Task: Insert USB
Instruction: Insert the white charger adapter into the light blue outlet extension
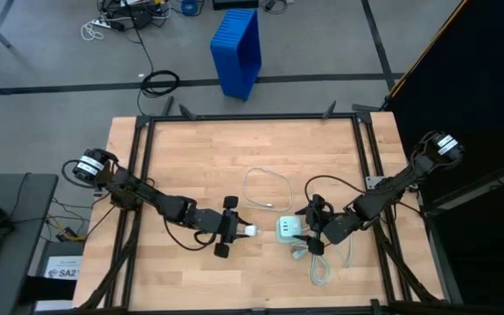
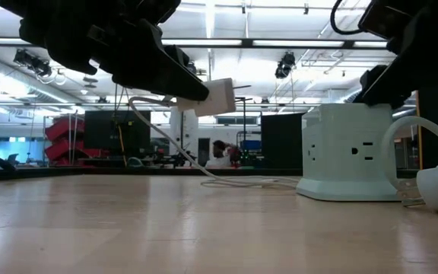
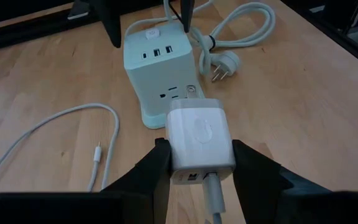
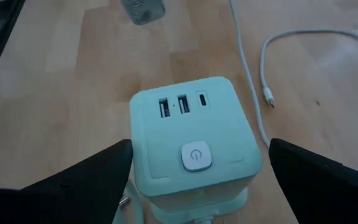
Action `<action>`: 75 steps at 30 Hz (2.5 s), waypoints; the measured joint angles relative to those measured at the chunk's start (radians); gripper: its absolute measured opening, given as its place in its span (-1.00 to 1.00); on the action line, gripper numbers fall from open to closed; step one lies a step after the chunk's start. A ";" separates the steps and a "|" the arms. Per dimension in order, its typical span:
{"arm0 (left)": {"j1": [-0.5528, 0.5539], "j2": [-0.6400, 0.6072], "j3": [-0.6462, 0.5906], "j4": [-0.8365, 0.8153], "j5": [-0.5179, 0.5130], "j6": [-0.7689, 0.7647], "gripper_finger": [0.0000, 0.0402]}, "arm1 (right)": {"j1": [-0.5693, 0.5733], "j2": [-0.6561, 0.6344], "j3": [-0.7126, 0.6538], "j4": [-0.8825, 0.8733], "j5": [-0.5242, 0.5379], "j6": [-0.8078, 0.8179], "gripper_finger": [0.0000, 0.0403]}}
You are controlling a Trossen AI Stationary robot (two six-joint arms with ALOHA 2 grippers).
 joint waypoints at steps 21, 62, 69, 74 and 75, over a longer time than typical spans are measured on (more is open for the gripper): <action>0.000 0.000 0.000 -0.003 0.000 0.000 -0.40 | -0.078 0.262 -0.043 0.286 -0.106 -0.015 0.43; 0.031 0.000 -0.002 -0.030 0.034 -0.079 -0.40 | -0.198 0.264 0.083 0.372 -0.220 -0.320 0.43; 0.032 0.000 -0.002 -0.030 0.034 -0.079 -0.40 | -0.196 0.264 0.084 0.370 -0.225 -0.302 0.43; 0.032 0.000 -0.001 -0.027 0.033 -0.079 -0.40 | -0.181 0.264 0.084 0.370 -0.225 -0.299 0.43; 0.032 0.000 0.000 -0.026 0.033 -0.079 -0.40 | -0.179 0.264 0.084 0.370 -0.225 -0.298 0.43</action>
